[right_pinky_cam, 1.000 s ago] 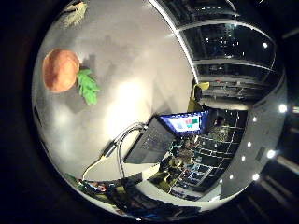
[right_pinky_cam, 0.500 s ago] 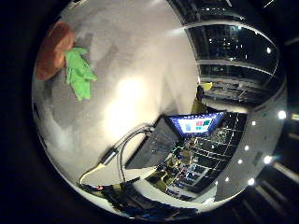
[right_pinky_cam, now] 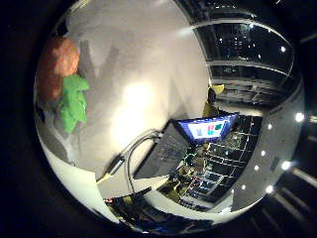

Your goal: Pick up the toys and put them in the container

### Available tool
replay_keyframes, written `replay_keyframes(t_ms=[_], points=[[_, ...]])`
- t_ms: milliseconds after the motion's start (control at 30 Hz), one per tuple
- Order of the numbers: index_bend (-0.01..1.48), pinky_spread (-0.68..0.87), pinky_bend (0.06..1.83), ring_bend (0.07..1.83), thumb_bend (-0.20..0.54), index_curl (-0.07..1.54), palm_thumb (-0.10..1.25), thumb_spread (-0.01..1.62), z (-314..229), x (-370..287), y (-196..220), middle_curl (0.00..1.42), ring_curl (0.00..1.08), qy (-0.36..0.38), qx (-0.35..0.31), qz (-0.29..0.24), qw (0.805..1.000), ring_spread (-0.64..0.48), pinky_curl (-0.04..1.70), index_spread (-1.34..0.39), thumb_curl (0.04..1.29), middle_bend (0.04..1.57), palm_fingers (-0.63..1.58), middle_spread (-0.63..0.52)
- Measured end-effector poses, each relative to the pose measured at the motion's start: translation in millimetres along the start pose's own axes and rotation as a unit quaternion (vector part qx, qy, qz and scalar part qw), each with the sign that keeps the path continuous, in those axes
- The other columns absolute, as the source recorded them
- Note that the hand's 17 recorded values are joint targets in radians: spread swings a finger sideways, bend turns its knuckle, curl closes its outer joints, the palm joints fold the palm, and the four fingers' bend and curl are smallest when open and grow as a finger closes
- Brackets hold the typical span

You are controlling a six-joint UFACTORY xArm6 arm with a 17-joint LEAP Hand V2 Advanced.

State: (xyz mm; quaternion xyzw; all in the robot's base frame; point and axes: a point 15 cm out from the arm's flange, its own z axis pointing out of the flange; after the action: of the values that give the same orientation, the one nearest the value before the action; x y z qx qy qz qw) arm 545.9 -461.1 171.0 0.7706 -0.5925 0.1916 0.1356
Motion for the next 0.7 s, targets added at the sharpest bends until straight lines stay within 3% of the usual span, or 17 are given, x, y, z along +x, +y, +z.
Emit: replay_keyframes(t_ms=[400,700], points=[[0.94,0.06,0.18,0.35,-0.019,0.60,0.97,0.92,-143.3,33.7,93.2,0.53,0.27,0.016,-0.027,0.059,0.998,-0.45,0.00,-0.46,0.34,0.70,0.77,-0.50],[0.93,0.06,0.18,0.35,-0.020,0.59,0.97,0.92,-257.2,-73.4,121.1,0.55,0.27,-0.017,0.016,0.061,0.998,-0.46,-0.01,-0.46,0.34,0.68,0.79,-0.51]])
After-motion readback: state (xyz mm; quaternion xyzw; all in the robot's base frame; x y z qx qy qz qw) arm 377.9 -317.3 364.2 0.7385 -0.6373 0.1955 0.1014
